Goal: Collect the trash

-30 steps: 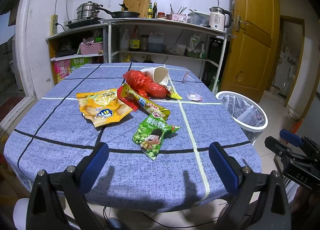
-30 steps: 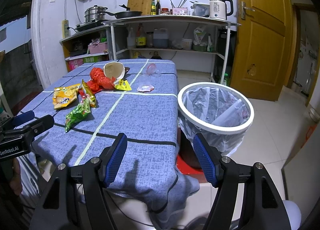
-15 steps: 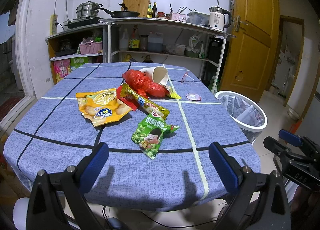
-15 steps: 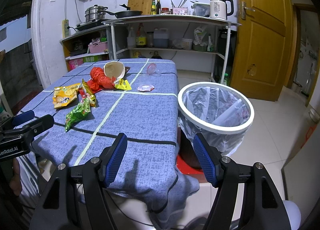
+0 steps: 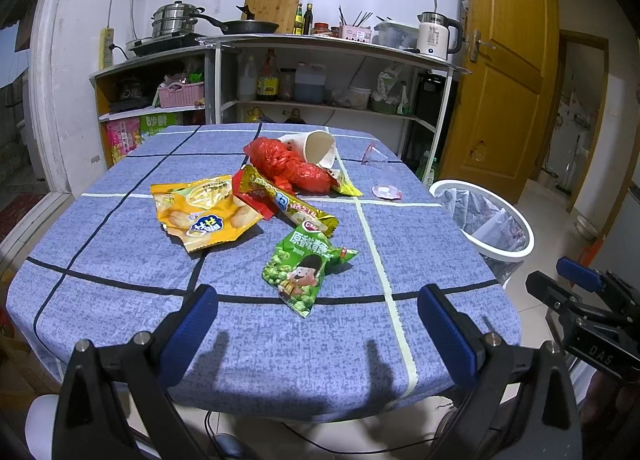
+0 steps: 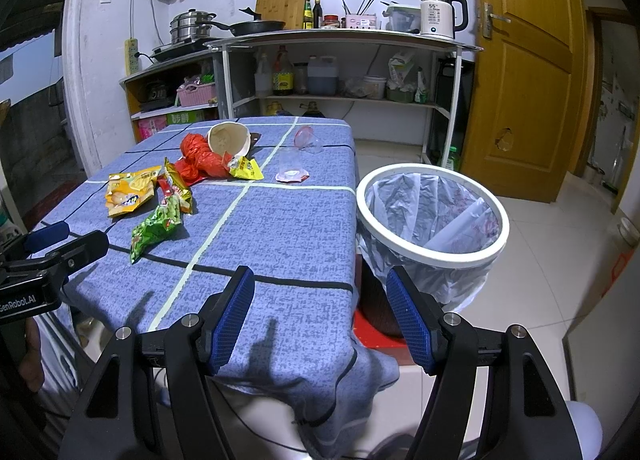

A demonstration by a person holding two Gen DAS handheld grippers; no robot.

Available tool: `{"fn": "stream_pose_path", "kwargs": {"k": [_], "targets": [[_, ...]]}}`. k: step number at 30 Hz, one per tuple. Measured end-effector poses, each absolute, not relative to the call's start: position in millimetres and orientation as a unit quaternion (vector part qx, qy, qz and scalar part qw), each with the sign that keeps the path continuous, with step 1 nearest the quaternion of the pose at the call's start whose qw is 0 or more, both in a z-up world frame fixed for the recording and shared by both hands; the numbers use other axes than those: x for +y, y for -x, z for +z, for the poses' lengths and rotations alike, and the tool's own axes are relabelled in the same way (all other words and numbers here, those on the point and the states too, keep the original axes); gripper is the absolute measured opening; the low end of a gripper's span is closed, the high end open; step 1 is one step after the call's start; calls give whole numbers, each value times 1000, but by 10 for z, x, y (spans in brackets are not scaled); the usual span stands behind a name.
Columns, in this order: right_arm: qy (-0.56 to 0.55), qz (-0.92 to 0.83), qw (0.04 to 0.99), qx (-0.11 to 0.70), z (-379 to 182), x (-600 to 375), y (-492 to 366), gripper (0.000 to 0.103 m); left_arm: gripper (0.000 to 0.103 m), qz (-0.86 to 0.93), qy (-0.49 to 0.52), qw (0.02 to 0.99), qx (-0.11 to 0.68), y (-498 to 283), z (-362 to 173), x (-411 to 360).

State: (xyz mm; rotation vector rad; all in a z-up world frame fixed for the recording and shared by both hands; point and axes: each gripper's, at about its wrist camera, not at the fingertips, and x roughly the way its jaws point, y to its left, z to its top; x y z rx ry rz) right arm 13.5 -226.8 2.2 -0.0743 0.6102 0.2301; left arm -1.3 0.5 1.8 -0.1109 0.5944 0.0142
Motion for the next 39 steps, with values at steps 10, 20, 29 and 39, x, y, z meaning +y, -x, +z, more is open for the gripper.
{"fn": "stream_pose_path", "kwargs": {"k": [10, 20, 29, 39], "targets": [[37, 113, 947, 299, 23, -2266, -136, 69, 101, 4, 56, 953, 299, 4, -32, -20], [40, 117, 945, 302, -1, -2211, -144, 69, 101, -2, 56, 950, 307, -41, -53, 25], [43, 122, 942, 308, -22, -2192, -212, 69, 101, -18, 54, 945, 322, -171, -147, 75], [51, 142, 937, 316, -44, -2084, -468, 69, 101, -1, 18, 949, 314, -462, -191, 162]]}}
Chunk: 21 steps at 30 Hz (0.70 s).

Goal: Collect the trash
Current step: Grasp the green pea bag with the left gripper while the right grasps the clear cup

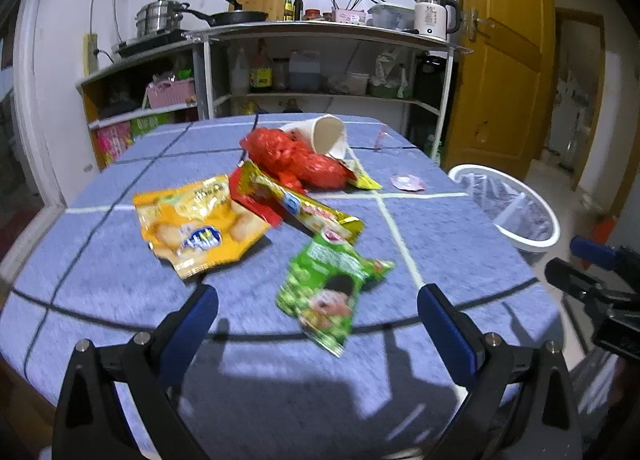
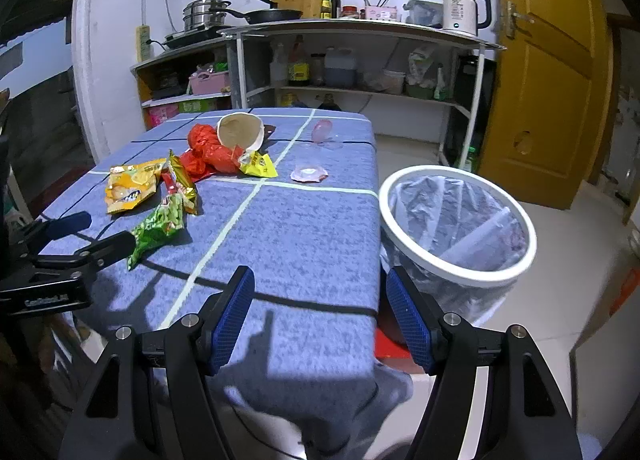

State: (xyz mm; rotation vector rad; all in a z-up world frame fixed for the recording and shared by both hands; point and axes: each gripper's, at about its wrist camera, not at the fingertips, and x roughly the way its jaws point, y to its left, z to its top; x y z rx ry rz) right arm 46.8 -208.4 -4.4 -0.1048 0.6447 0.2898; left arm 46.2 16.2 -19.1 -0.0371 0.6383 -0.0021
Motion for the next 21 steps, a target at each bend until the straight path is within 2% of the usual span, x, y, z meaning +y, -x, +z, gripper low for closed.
{"fn": "stream_pose_path", "kwargs": {"k": [9, 14, 18, 21], "targets": [[61, 165, 929, 325, -61, -1943, -793, 69, 96, -28, 19, 936, 352, -755, -299, 237], [71, 183, 925, 326, -24, -1842, -1041, 69, 80, -37, 24, 922, 384, -904, -400, 269], [77, 201, 920, 329, 25, -1776, -1318, 69, 77, -45, 11, 920, 389, -951, -422, 240], [77, 213, 912, 343, 9, -1736, -1567, 69, 68, -55, 1, 919, 390, -966, -413, 207]]}}
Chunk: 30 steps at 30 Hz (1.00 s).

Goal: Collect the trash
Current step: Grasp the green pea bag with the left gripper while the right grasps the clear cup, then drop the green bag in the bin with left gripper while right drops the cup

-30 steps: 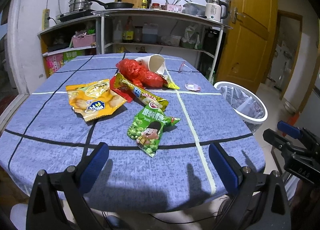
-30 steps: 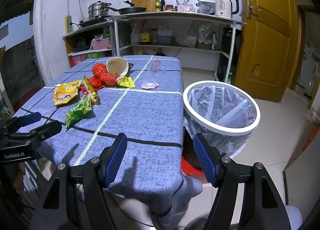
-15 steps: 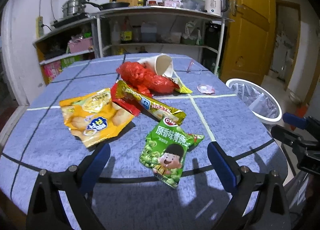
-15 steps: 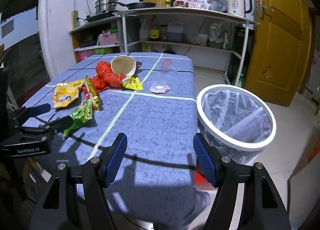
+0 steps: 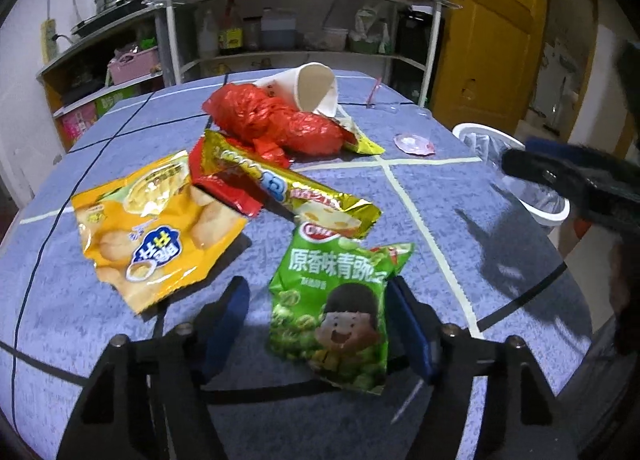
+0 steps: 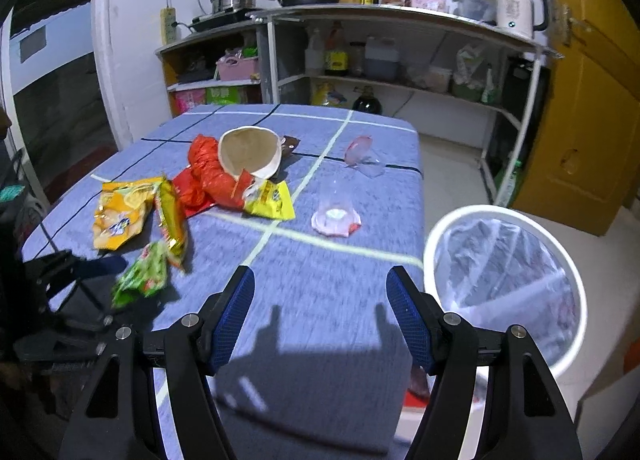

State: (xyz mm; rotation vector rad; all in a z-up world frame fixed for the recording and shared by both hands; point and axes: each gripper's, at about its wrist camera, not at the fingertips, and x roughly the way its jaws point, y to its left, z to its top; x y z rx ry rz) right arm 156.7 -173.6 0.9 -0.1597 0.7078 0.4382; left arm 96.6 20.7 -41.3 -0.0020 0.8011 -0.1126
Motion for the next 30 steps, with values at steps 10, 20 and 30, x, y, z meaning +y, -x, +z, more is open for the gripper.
{"fn": "stream_pose_path", "kwargs": {"k": [10, 20, 30], "targets": [[82, 225, 892, 383, -129, -1611, -2360, 69, 41, -73, 2, 920, 385, -987, -379, 193], [83, 236, 879, 405, -273, -1428, -2753, 42, 31, -86, 26, 923, 375, -952, -366, 230], [75, 228, 893, 381, -153, -1552, -2663, 33, 24, -106, 41, 927, 357, -861, -252, 213]]}}
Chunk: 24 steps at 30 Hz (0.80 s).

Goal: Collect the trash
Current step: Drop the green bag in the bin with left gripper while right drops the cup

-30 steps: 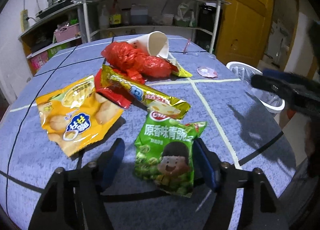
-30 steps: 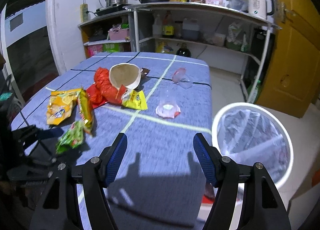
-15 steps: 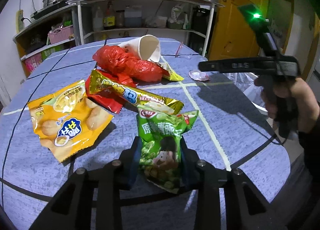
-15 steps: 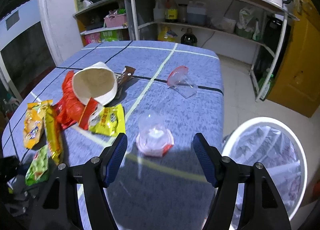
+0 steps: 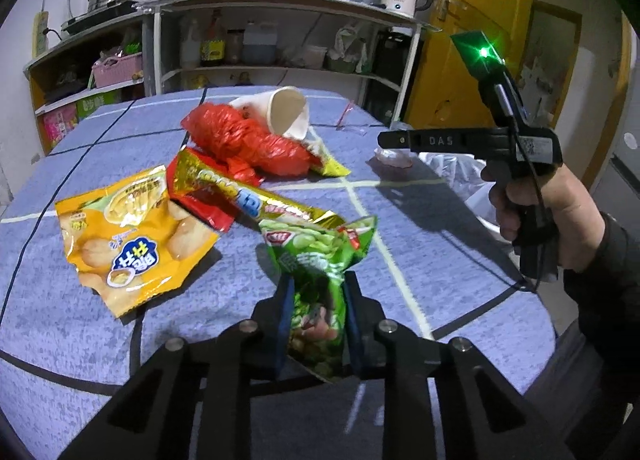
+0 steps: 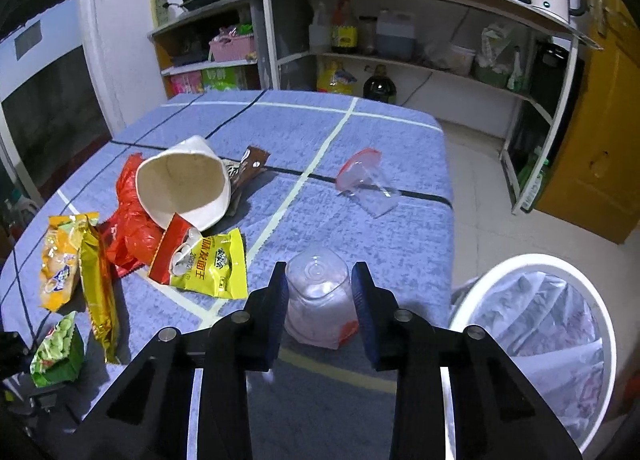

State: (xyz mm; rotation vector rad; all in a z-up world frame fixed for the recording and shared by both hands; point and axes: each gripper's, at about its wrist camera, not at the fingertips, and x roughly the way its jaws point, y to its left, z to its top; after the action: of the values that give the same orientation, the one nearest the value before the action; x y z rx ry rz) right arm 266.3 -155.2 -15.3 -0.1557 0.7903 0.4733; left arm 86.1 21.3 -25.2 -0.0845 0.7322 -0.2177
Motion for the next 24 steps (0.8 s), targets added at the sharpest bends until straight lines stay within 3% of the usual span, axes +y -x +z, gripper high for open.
{"fn": "stream_pose_path", "kwargs": {"k": [10, 24], "targets": [[40, 206, 904, 373, 1, -2056, -2429, 33, 13, -112, 47, 930, 348, -851, -140, 52], [-14, 142, 918, 370, 51, -3015, -2245, 33, 13, -178, 13, 930, 320, -1080, 245, -643]]}}
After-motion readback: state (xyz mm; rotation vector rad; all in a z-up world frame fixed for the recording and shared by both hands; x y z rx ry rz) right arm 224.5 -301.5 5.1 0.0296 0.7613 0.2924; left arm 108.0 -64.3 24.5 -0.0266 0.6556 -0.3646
